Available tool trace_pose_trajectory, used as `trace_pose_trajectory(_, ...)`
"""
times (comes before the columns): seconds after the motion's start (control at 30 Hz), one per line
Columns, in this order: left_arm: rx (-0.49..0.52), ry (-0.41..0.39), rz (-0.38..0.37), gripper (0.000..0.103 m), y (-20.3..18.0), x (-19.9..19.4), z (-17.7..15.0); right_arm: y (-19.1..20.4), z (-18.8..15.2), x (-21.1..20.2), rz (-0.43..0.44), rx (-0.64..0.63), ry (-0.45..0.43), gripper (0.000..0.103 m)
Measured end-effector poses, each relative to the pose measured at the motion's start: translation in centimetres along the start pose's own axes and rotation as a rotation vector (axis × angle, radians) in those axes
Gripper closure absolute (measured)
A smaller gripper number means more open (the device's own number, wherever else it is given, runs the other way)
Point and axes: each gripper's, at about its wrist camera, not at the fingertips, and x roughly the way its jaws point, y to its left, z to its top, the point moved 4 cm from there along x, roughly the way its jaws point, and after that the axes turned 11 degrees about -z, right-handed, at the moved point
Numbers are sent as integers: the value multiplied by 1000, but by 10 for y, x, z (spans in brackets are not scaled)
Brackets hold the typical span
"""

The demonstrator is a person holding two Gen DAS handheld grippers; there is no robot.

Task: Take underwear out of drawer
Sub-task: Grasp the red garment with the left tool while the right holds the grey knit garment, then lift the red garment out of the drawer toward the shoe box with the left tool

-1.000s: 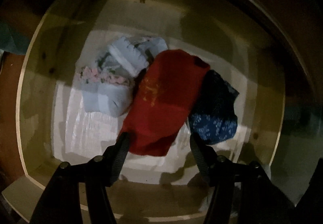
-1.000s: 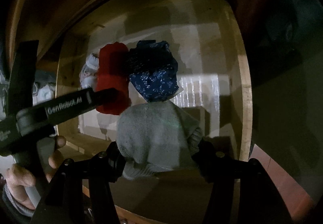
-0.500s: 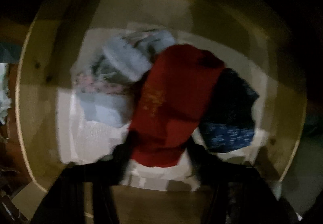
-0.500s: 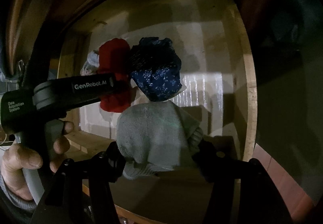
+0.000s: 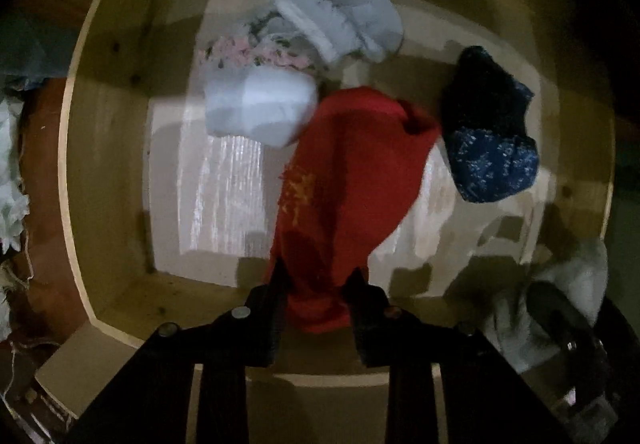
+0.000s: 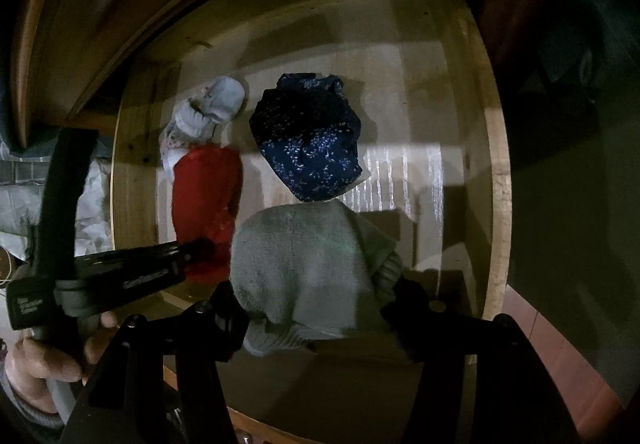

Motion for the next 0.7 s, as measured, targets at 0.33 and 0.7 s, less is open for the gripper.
trace_pose_trajectory(0.33, -37, -25, -80, 53, 3, -11, 9, 2, 1, 1, -1, 0, 13, 47)
trace_pose_trajectory(0.7, -80, -14, -65, 66, 8, -5, 31, 3, 1, 4, -4, -6, 22, 46)
